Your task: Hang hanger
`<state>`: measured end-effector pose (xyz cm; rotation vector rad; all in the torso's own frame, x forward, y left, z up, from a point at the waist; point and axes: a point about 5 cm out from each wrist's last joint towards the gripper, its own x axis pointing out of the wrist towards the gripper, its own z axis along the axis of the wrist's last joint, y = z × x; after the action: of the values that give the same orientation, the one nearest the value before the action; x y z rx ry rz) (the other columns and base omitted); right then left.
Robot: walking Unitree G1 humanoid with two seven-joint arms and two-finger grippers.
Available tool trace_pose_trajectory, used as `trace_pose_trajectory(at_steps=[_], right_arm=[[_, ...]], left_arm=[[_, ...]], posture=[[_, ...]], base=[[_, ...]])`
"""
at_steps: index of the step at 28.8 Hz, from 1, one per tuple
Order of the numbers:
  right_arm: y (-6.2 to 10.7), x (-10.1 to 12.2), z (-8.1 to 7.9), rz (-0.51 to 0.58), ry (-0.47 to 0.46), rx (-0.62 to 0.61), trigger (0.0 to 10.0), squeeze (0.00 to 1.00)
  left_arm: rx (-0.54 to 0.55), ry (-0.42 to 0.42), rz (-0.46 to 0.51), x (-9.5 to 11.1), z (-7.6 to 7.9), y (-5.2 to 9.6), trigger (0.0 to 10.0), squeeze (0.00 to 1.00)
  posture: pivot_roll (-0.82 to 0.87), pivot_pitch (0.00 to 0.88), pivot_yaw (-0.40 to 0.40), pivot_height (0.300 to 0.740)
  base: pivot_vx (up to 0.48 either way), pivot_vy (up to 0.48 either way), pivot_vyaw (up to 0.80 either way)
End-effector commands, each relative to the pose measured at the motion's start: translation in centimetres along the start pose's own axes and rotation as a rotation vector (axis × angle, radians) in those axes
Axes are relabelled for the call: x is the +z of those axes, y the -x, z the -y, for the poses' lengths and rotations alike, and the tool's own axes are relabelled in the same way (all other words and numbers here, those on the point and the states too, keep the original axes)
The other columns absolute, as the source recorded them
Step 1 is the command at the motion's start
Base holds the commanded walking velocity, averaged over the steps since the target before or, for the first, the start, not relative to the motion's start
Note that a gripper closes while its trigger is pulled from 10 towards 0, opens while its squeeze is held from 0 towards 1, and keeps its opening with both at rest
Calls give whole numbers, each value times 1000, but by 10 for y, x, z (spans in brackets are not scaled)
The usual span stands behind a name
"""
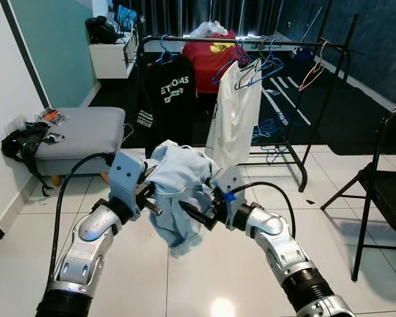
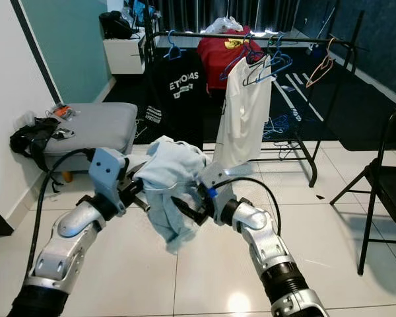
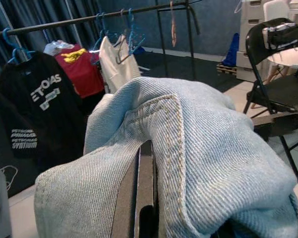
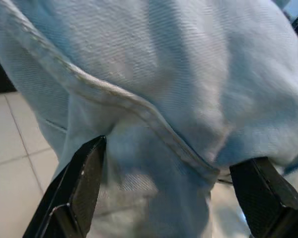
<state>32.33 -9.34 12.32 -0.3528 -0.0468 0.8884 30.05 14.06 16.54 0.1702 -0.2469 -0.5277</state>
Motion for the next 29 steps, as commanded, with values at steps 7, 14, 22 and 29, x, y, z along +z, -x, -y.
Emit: trace_pose_trajectory(at_steps=[7, 14, 22, 29], right_arm=[[-6, 6, -6, 19, 99, 48, 7176, 0], [-6, 5, -9, 36, 38, 51, 0, 0], [-5, 5, -7, 63, 44, 15, 0, 0], [-5, 9, -2, 96, 31, -29, 0, 0]], left_arm=[[-37, -14, 67, 16, 4, -8, 10000, 0], [-25, -18, 62, 15, 2, -7, 10000, 0], [7, -35, 36, 12, -4, -6, 10000, 0], [33, -42, -2, 7, -9, -3, 10000, 0]], posture=[[62, 0, -26, 740], [61, 0, -20, 740], [63, 0, -19, 740], [64, 0, -18, 740]], base=[[0, 0, 0], [0, 0, 0], [0, 0, 0], [0, 0, 0]])
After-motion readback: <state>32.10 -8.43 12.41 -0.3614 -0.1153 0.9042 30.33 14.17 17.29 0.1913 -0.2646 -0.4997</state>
